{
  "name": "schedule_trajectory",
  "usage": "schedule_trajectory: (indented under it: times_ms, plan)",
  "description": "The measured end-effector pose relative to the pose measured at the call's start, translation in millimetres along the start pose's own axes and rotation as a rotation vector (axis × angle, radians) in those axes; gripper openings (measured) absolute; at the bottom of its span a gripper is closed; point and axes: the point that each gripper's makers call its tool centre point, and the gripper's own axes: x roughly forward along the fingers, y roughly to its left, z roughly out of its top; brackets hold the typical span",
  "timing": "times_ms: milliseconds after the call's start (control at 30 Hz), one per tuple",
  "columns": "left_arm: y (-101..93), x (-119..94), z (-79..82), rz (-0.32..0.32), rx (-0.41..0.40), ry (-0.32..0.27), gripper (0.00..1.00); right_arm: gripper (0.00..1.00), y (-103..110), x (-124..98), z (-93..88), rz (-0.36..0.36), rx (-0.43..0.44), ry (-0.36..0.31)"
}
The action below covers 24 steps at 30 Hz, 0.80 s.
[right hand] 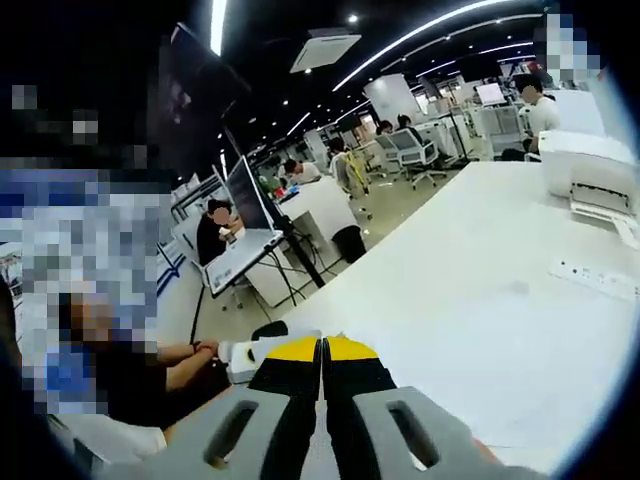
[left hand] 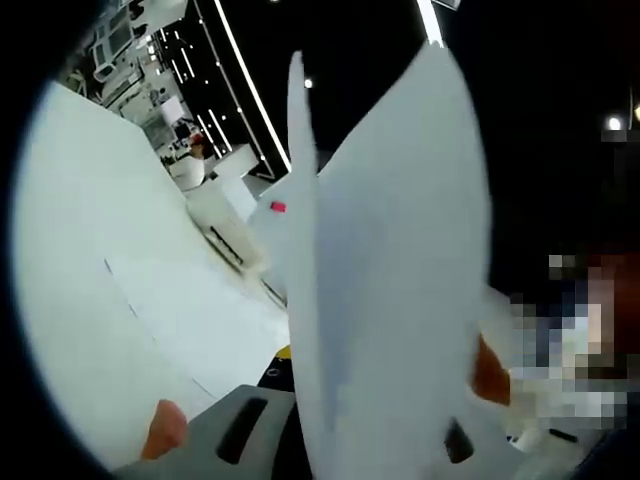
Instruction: Organize the stack of printing papers by aligning and flattening the scattered papers on the table
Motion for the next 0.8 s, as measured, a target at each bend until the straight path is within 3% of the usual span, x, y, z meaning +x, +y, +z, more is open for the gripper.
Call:
schedule_trajectory:
  times_ms: [800]
  plan:
    - [2.0,0,1.8,0.001,0.009,0.0,0.14,0.0,14,20,-12.2,0.041,0.037,0.007]
